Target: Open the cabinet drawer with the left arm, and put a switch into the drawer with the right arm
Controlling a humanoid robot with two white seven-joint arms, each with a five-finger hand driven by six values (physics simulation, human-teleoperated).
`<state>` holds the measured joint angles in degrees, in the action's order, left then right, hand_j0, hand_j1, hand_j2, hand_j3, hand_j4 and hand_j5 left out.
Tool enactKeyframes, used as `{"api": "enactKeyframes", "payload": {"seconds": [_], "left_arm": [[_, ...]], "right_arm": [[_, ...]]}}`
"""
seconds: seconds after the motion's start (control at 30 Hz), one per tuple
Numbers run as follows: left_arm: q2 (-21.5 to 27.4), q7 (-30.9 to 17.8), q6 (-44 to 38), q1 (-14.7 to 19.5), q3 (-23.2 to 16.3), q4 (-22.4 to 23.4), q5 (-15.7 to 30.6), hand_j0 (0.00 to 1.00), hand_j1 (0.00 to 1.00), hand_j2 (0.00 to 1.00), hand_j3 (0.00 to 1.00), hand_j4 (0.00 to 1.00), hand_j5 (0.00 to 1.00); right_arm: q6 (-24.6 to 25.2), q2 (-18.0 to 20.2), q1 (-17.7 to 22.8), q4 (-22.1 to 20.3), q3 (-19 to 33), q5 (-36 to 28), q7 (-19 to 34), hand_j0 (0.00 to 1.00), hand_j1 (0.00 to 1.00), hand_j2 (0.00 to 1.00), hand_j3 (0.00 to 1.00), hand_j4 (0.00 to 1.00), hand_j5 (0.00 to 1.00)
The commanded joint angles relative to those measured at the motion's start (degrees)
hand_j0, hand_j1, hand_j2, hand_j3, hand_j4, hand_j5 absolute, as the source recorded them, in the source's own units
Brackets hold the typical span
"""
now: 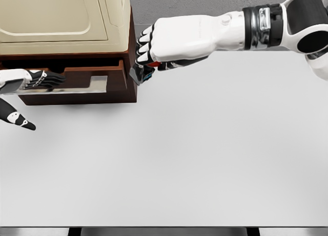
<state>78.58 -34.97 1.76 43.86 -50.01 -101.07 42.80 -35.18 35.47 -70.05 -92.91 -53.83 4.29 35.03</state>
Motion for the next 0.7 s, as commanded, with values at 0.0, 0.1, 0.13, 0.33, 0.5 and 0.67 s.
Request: {"api": "enactKeyframes", "payload": {"seconds": [0.0,0.1,0.13,0.33,0.5,0.67], "left_arm": [[0.1,0.0,0.0,-0.1,-0.1,0.0,0.3,1.00,1.00,1.00,1.00,1.00,1.00],[0.1,0.0,0.0,-0.8,-0.1,0.0,0.3,1.00,1.00,1.00,1.00,1.00,1.00],[0.1,0.0,0.0,-0.9,-0.1,0.0,0.3,1.00,1.00,1.00,1.00,1.00,1.00],[0.2,0.0,0.0,-1.0,-0.2,0.0,1.7,1.00,1.00,1.00,1.00,1.00,1.00],[1.7,0.0,-0.1,-1.8,-0.2,0.0,4.0,1.00,1.00,1.00,1.00,1.00,1.00],[2.4,0.0,-0.2,-1.9,-0.2,0.0,5.3,1.00,1.00,1.00,1.00,1.00,1.00]], "right_arm": [[0.2,0.1,-0.1,0.0,0.0,-0.3,0.0,0.56,0.56,0.56,0.56,0.56,0.56],[0.2,0.2,-0.2,0.1,0.1,-0.3,0.0,0.56,0.56,0.56,0.56,0.56,0.56],[0.2,0.6,-0.4,0.1,0.1,-0.3,0.0,0.56,0.56,0.56,0.56,0.56,0.56],[0.2,0.6,-0.4,0.1,0.1,-0.4,0.0,0.56,0.56,0.56,0.56,0.56,0.56],[0.4,0.4,-0.5,0.6,0.0,-0.4,0.0,0.56,0.56,0.56,0.56,0.56,0.56],[0.8,-0.3,-0.5,2.9,-0.6,-0.4,0.0,0.56,0.56,0.56,0.56,0.56,0.56]]}}
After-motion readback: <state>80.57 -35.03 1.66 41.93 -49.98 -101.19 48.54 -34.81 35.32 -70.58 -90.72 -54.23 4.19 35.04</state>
